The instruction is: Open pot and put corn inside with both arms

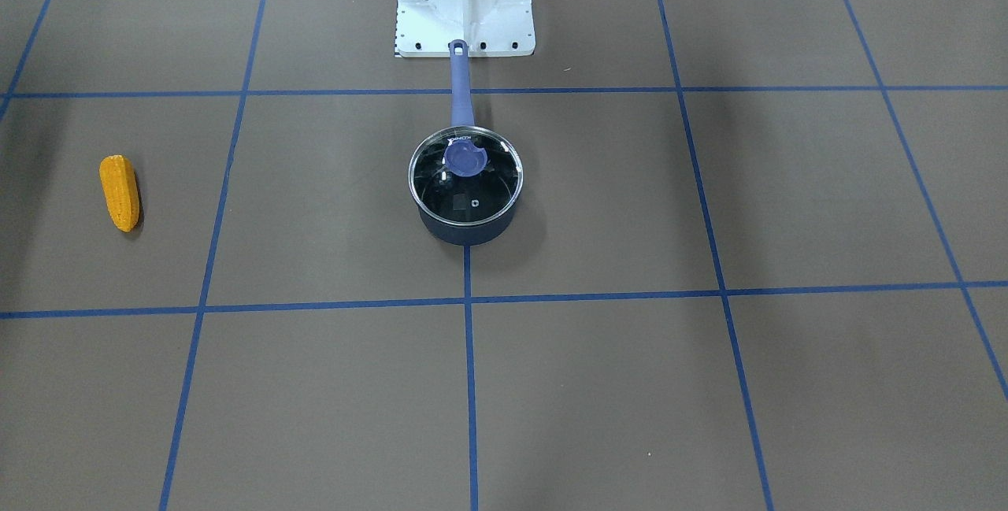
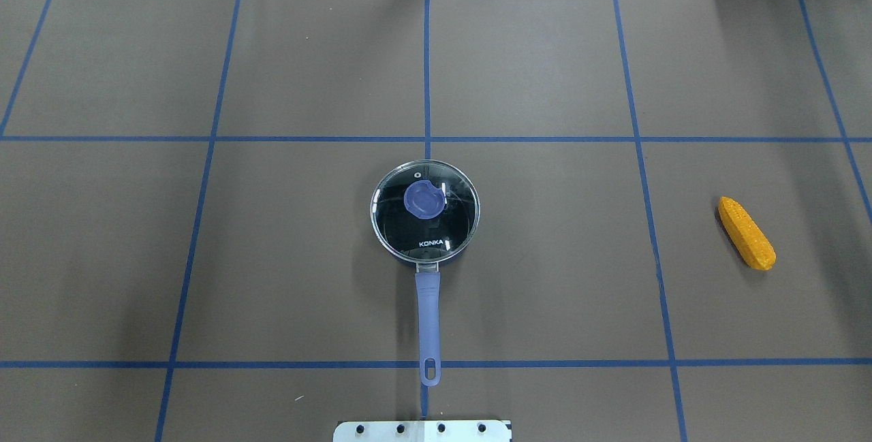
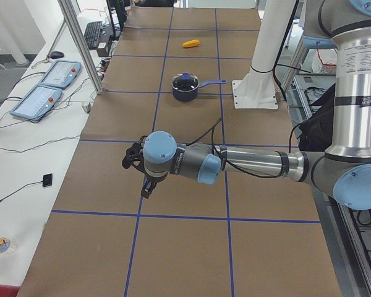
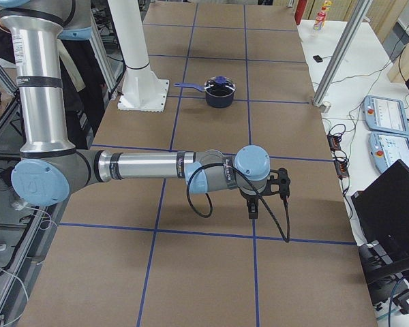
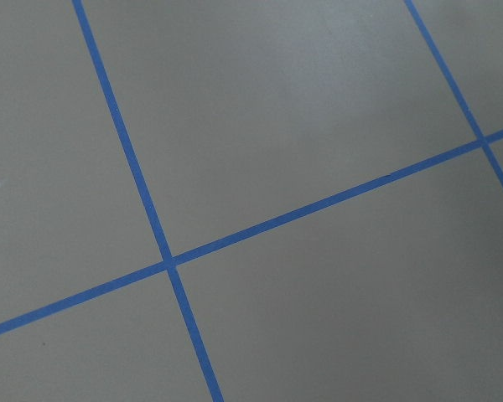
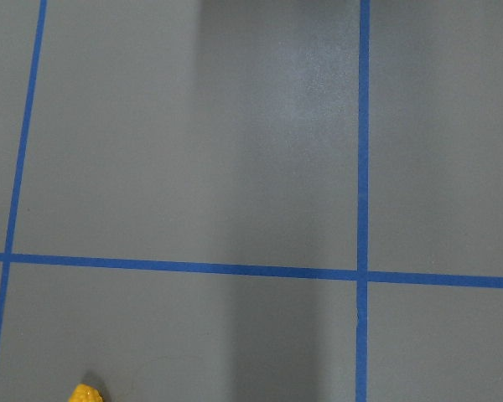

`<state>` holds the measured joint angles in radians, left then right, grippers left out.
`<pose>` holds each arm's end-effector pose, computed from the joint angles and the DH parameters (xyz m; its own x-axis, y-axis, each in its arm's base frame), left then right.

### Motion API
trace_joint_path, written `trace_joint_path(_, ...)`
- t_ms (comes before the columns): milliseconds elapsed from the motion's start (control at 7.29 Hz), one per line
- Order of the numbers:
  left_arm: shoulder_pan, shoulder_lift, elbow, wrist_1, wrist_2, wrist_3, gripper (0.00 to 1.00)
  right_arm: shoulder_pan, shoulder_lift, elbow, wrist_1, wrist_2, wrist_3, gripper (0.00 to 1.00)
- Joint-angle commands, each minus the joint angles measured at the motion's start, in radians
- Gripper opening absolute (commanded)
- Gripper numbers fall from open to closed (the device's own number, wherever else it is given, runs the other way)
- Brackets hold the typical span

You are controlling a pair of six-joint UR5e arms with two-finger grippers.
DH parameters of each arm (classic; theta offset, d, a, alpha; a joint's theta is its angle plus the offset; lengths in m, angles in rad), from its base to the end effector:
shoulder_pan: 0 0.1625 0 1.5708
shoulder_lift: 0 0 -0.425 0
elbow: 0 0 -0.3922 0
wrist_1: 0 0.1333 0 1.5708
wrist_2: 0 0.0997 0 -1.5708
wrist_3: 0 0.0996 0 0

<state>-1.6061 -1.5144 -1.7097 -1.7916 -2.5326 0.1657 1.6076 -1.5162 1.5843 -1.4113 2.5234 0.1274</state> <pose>-0.0685 -0.4770 0.5791 0.5779 0.3789 -0.7228 -0.0625 0.9036 0.4237 0.0714 -0.5224 0.5939 0.5766 -0.0374 0.8161 -0.1100 0.9863 0.1229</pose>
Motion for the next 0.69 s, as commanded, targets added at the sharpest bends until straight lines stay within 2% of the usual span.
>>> trace_joint_path(0,0.0,-0.003,0.002,0.001,0.0,0.0,0.98,0.0,0.002,-0.001,0.0,-0.002,0.001,1.0)
trace_joint_path(274,-0.002,-0.004,-0.001,0.0,-0.002,0.0,0.98,0.0,0.046,0.005,0.0,0.0,0.058,1.0)
trace_joint_path(548,0.002,-0.029,-0.002,0.03,0.0,-0.018,0.98,-0.005,0.047,-0.038,0.035,0.003,0.073,1.0)
